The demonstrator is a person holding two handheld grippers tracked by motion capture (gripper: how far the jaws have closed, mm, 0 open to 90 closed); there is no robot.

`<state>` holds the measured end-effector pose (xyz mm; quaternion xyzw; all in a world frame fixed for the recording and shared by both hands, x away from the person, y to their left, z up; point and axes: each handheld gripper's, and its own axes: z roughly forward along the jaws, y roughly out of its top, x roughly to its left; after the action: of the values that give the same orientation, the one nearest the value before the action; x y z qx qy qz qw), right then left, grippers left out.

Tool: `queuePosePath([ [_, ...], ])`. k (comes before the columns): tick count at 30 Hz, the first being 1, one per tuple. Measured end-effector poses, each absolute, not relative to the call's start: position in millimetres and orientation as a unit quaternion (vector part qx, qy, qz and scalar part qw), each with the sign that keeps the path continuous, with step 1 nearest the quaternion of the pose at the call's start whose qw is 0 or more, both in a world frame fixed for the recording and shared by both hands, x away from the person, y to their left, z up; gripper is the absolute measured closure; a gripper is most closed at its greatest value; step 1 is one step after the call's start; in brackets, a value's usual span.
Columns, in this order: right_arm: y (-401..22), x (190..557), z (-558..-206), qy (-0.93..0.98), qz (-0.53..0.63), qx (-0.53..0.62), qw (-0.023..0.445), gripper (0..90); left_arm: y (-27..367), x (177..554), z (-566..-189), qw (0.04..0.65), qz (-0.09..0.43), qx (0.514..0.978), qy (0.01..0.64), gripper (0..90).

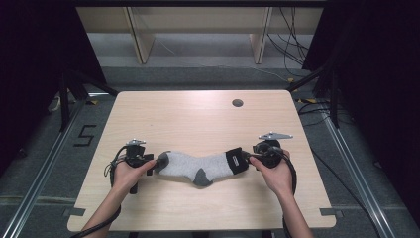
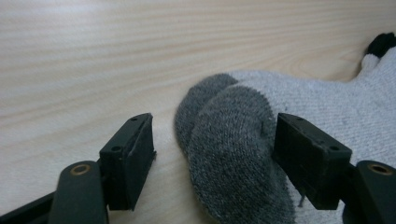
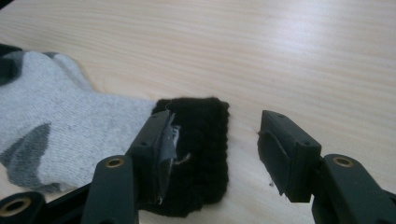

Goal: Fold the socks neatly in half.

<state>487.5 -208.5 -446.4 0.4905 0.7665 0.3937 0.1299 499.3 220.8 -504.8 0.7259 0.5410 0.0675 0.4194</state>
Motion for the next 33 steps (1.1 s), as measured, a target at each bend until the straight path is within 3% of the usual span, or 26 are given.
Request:
queuePosePath([
  [7, -195, 493, -473, 0.795, 0.334, 0.496, 0.103, 52.2, 218, 500, -503, 0.408, 0.057, 0.738, 0.534, 44.2],
  [14, -196, 494, -479, 0.791, 0.344, 0.493, 0.109, 57.3, 216, 502, -502, 0.402, 0.033, 0.739, 0.540, 59.1],
  [16, -196, 492, -478, 0.788, 0.339, 0.509, 0.072, 57.4, 216, 502, -501, 0.402, 0.026, 0.737, 0.543, 63.6],
  [19, -198, 494, -482, 0.790, 0.353, 0.495, 0.082, 57.3, 216, 502, -498, 0.404, 0.027, 0.738, 0.540, 69.6],
  [21, -196, 493, -482, 0.783, 0.354, 0.502, 0.101, 57.3, 217, 501, -491, 0.412, 0.023, 0.734, 0.539, 70.7],
  [28, -195, 494, -481, 0.789, 0.341, 0.501, 0.097, 56.9, 217, 496, -453, 0.472, -0.005, 0.705, 0.530, 69.9],
  [33, -194, 493, -483, 0.781, 0.355, 0.507, 0.088, 56.3, 205, 495, -433, 0.488, -0.017, 0.711, 0.506, 70.1],
])
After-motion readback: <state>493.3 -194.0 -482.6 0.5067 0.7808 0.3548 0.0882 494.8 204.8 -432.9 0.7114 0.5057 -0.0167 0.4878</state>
